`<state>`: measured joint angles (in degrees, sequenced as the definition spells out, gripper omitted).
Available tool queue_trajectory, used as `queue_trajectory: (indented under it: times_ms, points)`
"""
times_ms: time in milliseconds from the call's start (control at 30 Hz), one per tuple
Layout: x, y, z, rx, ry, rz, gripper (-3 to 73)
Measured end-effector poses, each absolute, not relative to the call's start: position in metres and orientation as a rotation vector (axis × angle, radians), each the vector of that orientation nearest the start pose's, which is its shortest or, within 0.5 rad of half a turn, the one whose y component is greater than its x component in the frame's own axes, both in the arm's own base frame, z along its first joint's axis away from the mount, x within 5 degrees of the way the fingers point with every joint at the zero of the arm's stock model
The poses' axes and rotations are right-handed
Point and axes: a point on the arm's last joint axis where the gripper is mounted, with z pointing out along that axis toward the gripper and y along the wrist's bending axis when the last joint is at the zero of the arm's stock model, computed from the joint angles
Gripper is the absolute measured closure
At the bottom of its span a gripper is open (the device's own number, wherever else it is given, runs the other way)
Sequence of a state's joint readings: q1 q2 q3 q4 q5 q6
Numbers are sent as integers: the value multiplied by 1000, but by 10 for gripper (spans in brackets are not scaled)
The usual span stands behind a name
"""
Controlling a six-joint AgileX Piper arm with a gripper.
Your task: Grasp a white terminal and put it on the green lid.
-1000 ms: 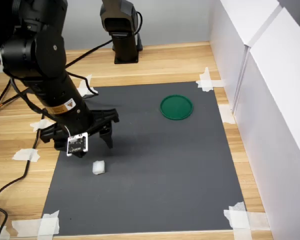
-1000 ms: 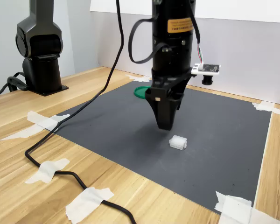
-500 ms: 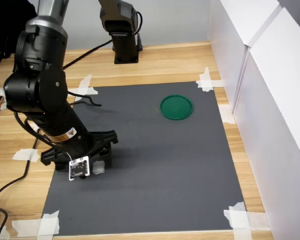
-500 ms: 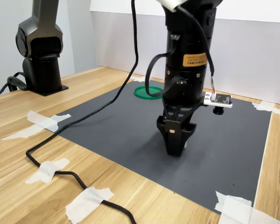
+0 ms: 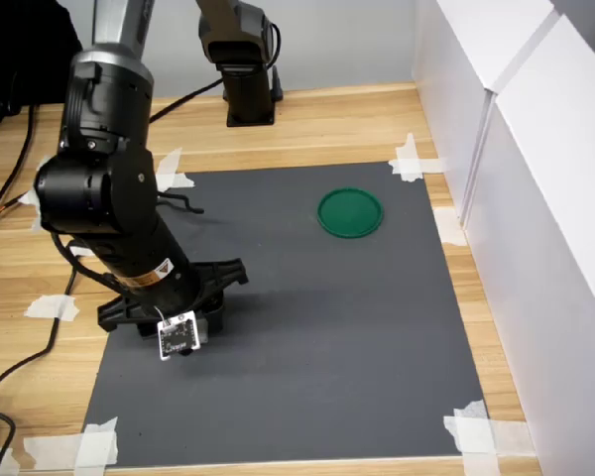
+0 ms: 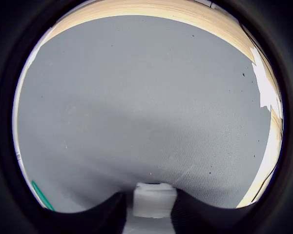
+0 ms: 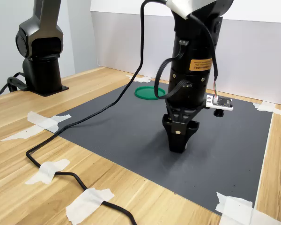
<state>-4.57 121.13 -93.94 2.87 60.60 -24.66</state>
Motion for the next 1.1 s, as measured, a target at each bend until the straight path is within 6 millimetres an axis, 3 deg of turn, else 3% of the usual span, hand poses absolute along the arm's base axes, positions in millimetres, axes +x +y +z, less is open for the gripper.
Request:
queue_trajectory:
  times_ms: [67, 367, 633, 767, 1100]
  points:
    - [429, -30, 183, -471, 2967, 14, 430]
    - [412, -28, 236, -433, 2914, 9, 426]
    - [367, -16, 280, -458, 2877, 85, 426]
    - [339, 7, 281, -589, 2876, 92, 426]
    - [286, 105, 248, -1016, 2760, 170, 426]
